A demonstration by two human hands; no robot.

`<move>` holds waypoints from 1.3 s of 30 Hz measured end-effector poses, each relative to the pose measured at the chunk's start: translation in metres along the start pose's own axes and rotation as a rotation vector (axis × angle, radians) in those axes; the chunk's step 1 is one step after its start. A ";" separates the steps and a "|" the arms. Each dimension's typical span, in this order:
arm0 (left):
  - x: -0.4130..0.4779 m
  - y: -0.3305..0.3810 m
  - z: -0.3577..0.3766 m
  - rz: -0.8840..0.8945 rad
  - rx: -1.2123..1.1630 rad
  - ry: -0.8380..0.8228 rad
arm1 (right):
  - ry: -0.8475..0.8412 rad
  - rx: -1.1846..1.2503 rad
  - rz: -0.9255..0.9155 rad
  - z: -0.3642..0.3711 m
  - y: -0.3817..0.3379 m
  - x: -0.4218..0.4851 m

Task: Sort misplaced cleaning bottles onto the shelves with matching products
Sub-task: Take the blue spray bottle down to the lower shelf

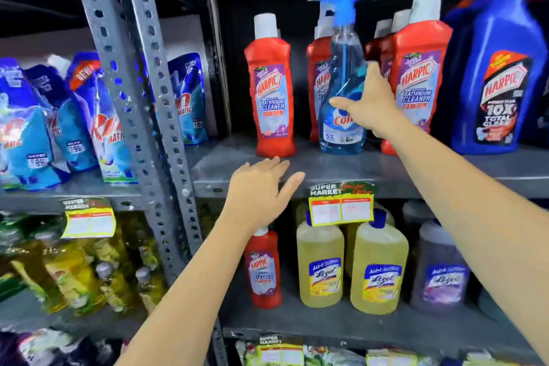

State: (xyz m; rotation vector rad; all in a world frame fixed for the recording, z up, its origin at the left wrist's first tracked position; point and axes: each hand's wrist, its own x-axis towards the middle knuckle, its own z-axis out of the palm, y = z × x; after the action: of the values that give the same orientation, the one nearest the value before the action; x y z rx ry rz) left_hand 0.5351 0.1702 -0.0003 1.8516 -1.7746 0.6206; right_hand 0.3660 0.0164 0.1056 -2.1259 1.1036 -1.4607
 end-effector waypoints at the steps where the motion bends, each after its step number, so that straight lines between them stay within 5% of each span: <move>1: 0.000 0.000 0.000 0.013 0.002 0.023 | 0.039 -0.016 -0.019 0.000 -0.001 -0.008; 6: -0.004 -0.004 0.000 0.131 0.011 0.131 | 0.186 0.097 -0.148 -0.021 -0.019 -0.052; 13: -0.016 -0.012 0.005 0.187 0.020 0.151 | 0.126 0.254 -0.331 -0.074 -0.066 -0.101; 21: -0.099 -0.028 0.050 0.186 -0.082 0.188 | -0.068 0.347 -0.158 -0.018 -0.017 -0.214; 32: -0.259 -0.068 0.187 -0.012 -0.053 -0.629 | -0.344 0.159 0.259 0.122 0.127 -0.300; 39: -0.271 -0.072 0.204 -0.043 0.009 -0.681 | -0.344 0.109 0.297 0.151 0.162 -0.296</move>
State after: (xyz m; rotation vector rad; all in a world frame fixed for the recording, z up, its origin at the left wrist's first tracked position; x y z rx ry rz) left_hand 0.5913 0.2520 -0.3325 2.2705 -2.1160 -0.0450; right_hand 0.3842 0.1119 -0.2511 -1.9424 1.1189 -0.9564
